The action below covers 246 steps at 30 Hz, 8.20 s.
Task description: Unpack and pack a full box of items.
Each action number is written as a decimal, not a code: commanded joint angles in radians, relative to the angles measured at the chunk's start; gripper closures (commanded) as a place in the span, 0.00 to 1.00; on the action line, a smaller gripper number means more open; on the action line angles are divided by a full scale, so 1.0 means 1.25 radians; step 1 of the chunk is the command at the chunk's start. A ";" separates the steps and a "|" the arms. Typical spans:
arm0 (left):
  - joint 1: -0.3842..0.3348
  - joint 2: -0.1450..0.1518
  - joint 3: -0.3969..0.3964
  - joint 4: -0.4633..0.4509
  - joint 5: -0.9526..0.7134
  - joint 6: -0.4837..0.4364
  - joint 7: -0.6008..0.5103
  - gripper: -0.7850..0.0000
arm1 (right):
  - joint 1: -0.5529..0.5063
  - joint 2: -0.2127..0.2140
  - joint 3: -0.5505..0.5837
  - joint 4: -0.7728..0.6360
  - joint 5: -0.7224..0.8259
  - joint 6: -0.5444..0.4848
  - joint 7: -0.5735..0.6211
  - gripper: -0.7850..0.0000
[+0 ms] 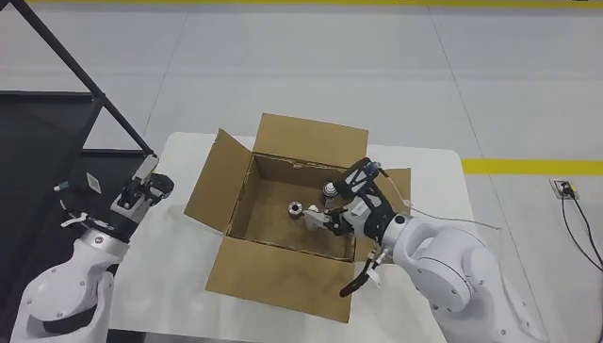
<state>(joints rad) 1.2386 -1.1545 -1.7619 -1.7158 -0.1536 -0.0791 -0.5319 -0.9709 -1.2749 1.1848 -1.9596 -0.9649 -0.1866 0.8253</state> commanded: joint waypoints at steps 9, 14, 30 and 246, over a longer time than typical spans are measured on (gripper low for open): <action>-0.029 0.001 0.088 0.017 0.039 -0.028 -0.049 0.00 | -0.080 0.007 0.130 -0.009 0.153 0.053 -0.107 0.00; -0.020 0.002 0.116 -0.007 0.063 -0.034 -0.066 0.00 | -0.155 0.020 0.280 -0.017 0.269 0.052 -0.089 0.00; -0.052 0.000 0.232 -0.032 0.136 -0.001 -0.081 0.00 | -0.114 0.053 0.323 0.147 0.453 -0.050 0.193 0.00; -0.017 0.010 0.198 0.062 -0.212 0.090 0.338 0.00 | 0.238 0.009 -0.020 0.593 0.925 0.248 0.118 0.00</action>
<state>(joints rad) 1.2033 -1.1406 -1.5122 -1.6450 -0.4036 0.0397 -0.1196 -0.6747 -1.2639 1.1588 -1.2212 0.1895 0.1278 0.9708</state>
